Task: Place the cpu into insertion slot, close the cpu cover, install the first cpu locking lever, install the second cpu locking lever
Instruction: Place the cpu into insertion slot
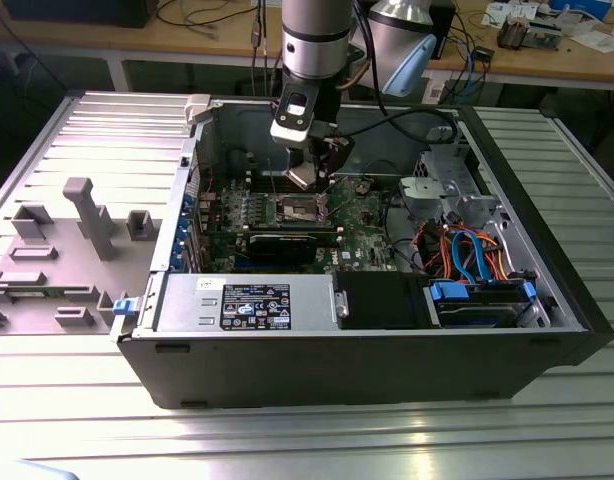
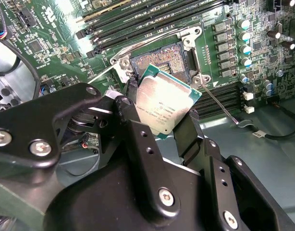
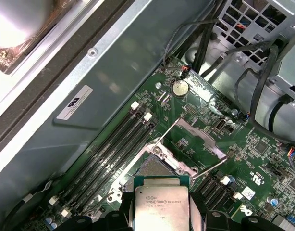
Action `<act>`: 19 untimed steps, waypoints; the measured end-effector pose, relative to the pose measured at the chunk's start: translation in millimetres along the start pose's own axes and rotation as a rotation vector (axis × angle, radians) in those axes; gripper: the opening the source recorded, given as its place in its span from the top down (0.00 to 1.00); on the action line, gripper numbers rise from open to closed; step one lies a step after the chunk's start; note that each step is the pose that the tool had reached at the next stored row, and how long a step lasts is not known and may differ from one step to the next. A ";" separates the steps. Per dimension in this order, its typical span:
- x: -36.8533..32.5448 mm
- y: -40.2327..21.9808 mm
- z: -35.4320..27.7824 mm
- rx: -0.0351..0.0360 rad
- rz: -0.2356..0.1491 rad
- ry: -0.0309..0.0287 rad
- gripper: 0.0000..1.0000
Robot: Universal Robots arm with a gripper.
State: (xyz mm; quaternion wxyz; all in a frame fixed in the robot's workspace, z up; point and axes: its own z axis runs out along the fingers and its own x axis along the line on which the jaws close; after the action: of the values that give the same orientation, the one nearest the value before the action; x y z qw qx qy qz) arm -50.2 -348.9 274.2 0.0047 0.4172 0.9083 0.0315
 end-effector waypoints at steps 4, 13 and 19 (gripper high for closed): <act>0.0 0.0 0.2 -0.0001 0.002 -0.0001 0.45; 0.0 0.0 0.6 -0.0001 0.006 -0.0004 0.45; 0.0 -0.1 1.1 -0.0002 0.012 -0.0007 0.45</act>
State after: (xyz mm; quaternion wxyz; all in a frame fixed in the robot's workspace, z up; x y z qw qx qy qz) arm -50.2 -348.9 273.1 0.0049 0.4227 0.9057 0.0315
